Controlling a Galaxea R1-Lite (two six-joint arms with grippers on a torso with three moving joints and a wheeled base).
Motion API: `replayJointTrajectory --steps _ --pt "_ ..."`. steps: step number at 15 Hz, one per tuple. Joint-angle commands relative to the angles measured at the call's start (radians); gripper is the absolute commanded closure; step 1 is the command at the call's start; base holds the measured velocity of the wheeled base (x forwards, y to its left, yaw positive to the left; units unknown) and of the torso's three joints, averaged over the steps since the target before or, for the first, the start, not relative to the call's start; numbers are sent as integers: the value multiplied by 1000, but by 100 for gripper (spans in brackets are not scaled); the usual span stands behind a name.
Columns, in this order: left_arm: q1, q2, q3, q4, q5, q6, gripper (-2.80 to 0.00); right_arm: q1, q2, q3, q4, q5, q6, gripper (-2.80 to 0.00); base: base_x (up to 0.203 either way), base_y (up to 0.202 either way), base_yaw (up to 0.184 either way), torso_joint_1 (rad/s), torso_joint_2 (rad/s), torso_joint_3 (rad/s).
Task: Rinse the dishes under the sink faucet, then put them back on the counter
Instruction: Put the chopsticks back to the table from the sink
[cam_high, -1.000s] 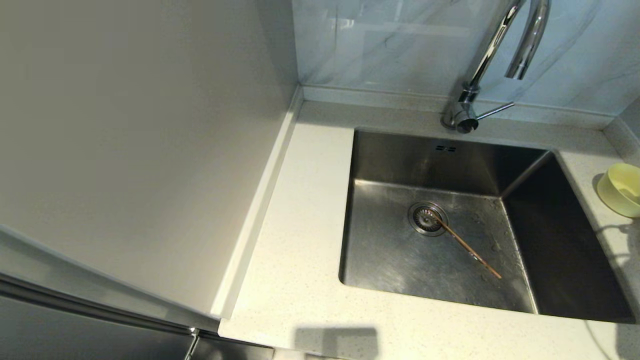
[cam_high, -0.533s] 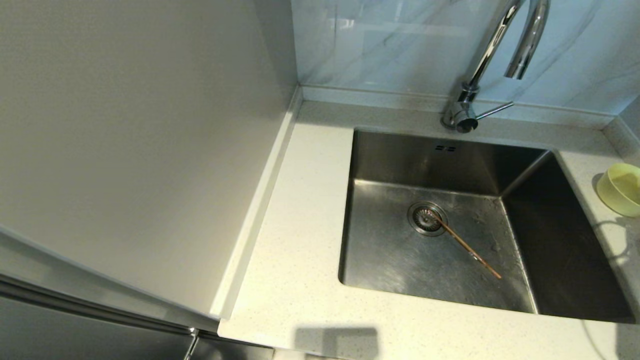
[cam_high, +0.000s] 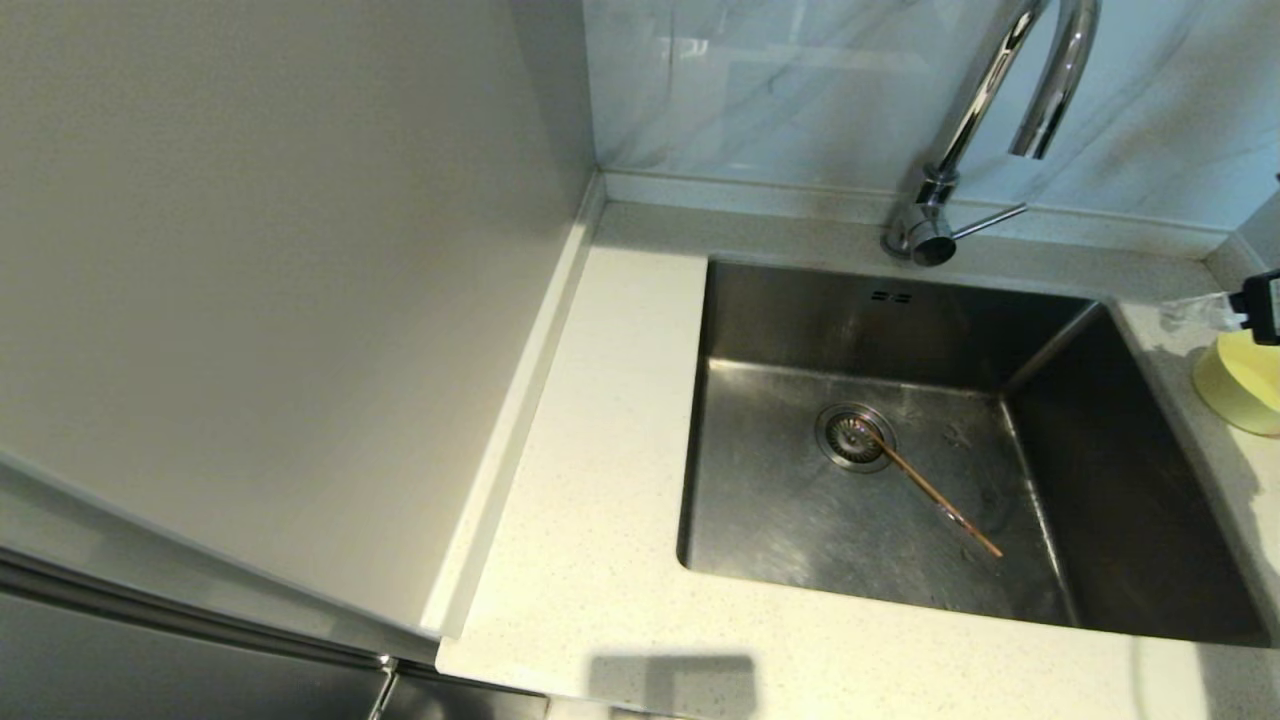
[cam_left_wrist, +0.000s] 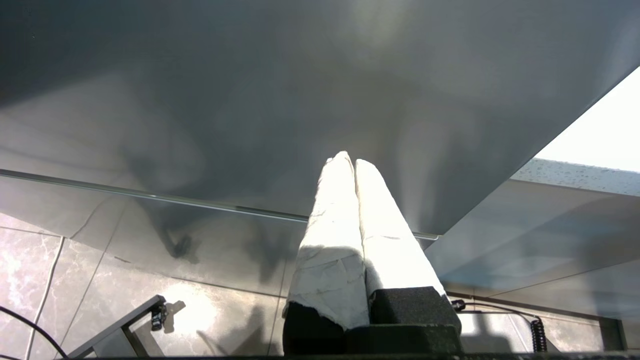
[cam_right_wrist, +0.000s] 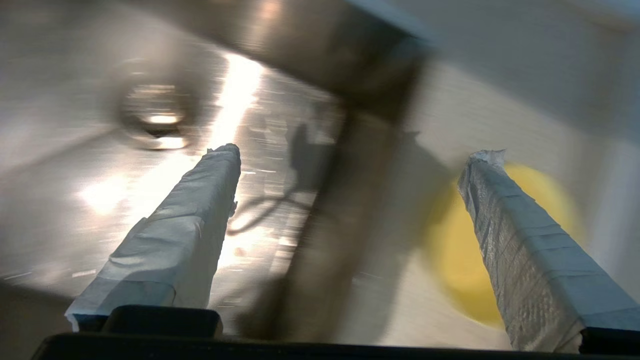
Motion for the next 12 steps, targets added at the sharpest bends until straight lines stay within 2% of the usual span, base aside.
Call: replayJointTrajectory --steps 1,3,5,8,12 --pt "0 -3 0 0 0 0 0 127 -2 2 48 -6 22 -280 0 0 0 0 0 0" --pt "0 -3 0 0 0 0 0 214 64 -8 97 -67 34 -280 0 0 0 0 0 0" --pt "0 -3 0 0 0 0 0 267 145 -13 99 -116 39 -280 0 0 0 0 0 0" --pt "0 -3 0 0 0 0 0 307 270 -13 67 -185 38 -280 0 0 0 0 0 0" --pt "0 -3 0 0 0 0 0 321 426 -9 -37 -206 -7 -280 0 0 0 0 0 0"
